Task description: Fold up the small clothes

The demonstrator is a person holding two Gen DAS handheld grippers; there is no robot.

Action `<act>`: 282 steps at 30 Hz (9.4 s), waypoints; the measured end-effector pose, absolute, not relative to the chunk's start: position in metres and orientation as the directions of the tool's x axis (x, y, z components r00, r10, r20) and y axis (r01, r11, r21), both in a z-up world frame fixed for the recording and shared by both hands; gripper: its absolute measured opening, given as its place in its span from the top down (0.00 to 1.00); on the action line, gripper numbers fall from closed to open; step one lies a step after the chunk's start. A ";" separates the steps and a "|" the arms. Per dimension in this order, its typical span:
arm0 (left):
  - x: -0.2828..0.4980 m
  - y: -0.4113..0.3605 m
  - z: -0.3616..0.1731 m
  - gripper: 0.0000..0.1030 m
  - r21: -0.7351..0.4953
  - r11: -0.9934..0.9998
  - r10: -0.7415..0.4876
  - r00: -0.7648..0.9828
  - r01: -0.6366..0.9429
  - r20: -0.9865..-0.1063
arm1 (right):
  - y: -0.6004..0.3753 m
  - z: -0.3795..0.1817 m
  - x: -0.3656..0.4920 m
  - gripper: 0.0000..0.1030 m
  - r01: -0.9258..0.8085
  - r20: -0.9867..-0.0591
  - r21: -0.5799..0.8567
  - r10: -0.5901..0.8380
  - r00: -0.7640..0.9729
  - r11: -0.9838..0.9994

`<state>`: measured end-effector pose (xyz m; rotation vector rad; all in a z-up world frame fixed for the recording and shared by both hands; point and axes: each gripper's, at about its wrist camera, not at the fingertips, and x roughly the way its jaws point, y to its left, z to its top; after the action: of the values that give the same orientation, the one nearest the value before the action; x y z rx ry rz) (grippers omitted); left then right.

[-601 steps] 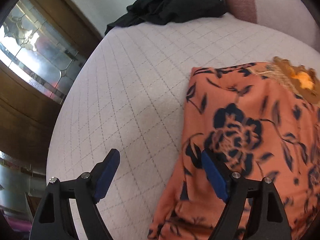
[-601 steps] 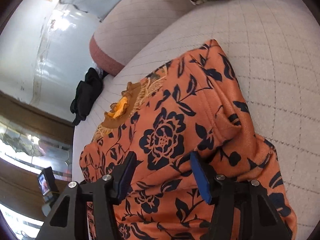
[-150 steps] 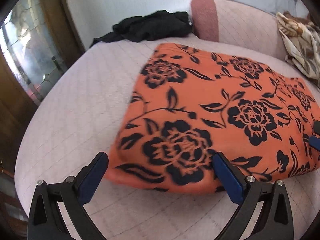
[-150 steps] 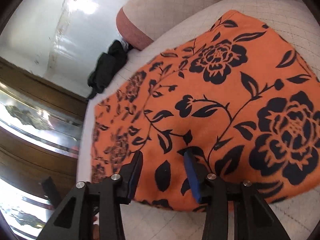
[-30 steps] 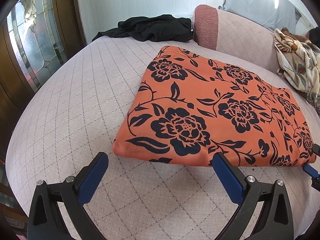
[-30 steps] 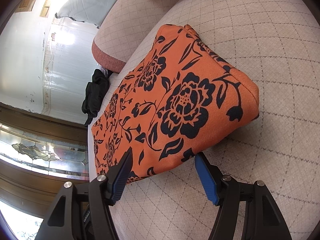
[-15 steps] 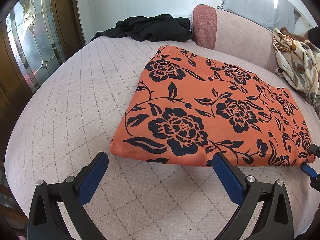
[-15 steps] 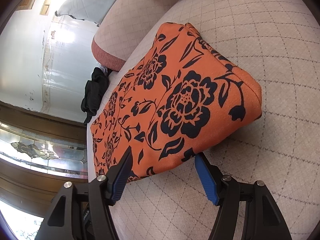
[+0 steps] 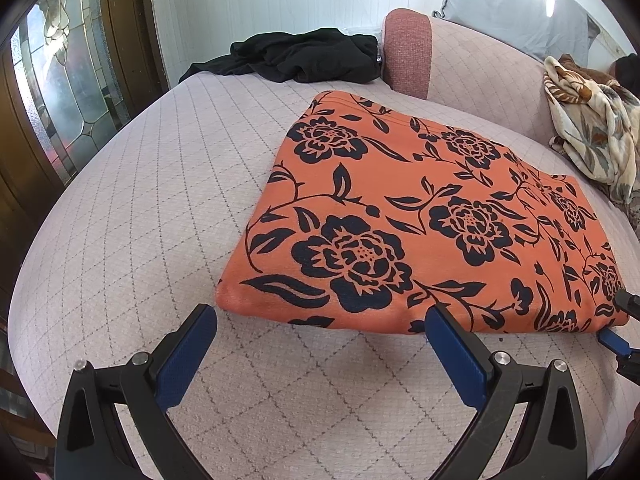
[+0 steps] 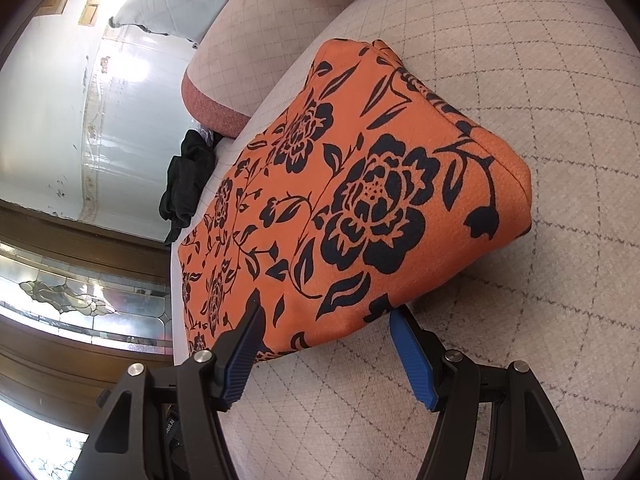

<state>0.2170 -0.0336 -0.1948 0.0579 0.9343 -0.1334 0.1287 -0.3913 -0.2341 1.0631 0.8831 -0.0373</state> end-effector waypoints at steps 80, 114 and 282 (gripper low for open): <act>0.231 0.001 -0.200 0.00 -0.309 0.951 -0.281 0.503 0.029 -0.817 | -0.367 -0.223 0.137 0.34 0.306 -0.605 0.755 0.437 0.666 0.580; 0.291 -0.033 -0.212 0.74 -0.212 0.969 -0.100 0.581 -0.129 -0.808 | -0.289 -0.240 0.216 0.61 0.202 -0.645 0.704 0.495 0.582 0.680; 0.256 -0.192 -0.177 0.13 0.067 0.816 -0.343 0.575 0.574 -0.743 | -0.430 -0.175 0.196 0.31 0.372 -0.693 0.505 0.109 0.713 0.779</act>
<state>0.2557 -0.1915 -0.1771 0.3175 0.7916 -0.5475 0.1962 -0.4298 -0.1749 0.6777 0.7775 -0.1584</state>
